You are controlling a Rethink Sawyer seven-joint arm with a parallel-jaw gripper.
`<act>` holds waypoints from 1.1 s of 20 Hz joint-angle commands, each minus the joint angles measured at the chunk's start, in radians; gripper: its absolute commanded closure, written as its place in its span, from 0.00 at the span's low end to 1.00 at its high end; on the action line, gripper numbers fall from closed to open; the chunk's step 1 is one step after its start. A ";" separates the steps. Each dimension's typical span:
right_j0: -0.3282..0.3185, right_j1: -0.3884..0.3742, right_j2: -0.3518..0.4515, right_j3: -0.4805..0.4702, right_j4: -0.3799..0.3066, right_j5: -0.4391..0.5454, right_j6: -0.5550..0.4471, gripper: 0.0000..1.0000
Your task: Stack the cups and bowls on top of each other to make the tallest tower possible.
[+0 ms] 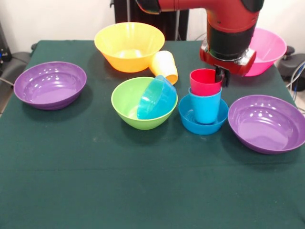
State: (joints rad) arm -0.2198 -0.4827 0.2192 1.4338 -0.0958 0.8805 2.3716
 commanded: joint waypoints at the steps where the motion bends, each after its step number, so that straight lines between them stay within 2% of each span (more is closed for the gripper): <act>1: -0.026 0.081 0.102 0.061 -0.040 -0.103 -0.123 1.00; 3: -0.037 0.087 0.132 0.057 -0.031 -0.145 -0.134 1.00; 7: -0.038 0.086 0.163 0.042 -0.024 -0.158 -0.126 1.00; 13: -0.031 0.086 0.175 -0.001 -0.020 -0.112 -0.116 1.00; 22: -0.034 0.092 0.174 -0.013 -0.037 -0.098 -0.111 1.00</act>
State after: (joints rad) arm -0.2502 -0.4375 0.3225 1.4448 -0.0979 0.8062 2.3716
